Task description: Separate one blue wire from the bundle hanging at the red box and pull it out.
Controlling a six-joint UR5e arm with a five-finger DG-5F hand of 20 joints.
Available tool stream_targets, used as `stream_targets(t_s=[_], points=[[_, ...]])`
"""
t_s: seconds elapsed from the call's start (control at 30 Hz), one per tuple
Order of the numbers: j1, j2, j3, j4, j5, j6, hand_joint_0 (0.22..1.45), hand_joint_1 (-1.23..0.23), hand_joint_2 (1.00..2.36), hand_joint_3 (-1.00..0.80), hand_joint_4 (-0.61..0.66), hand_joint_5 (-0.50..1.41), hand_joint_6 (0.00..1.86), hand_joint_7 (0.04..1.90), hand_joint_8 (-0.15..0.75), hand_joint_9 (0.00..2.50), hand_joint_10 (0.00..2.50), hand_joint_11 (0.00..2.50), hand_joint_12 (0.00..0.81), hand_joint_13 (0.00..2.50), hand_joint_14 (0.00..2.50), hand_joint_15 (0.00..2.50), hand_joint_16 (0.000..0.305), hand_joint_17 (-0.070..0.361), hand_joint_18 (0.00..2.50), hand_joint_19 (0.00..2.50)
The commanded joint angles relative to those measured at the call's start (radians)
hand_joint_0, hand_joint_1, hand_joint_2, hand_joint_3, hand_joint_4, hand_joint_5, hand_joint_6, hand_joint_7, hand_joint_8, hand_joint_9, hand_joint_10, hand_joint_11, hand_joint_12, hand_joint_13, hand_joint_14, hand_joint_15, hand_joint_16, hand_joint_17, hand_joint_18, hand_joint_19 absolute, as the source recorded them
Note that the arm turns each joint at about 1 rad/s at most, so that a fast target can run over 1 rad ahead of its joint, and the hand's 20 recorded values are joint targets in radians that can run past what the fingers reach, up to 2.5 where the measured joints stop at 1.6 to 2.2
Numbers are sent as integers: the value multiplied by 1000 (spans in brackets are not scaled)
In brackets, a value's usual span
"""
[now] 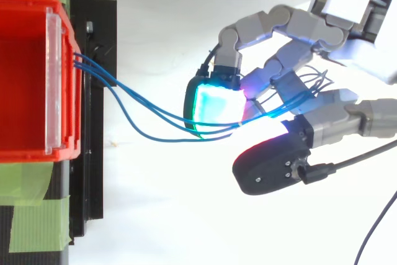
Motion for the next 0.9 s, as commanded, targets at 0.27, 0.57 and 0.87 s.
stream_targets(t_s=[0.27,0.57,0.87], points=[[0,0,0,-1,0,0,647,-655,1013,-355,260,-231,841,1064,350,1034,6,1601,346,1108,2151,1068,45,102,1075,1503],[-2,0,0,2,-2,0,666,-710,1016,-322,251,-231,842,1065,348,1037,4,1612,355,1105,2129,1102,46,103,1073,1503],[-2,0,0,0,0,0,630,-656,1014,-348,260,-236,840,1074,350,1015,6,1614,351,1095,2137,1107,45,102,1063,1518]])
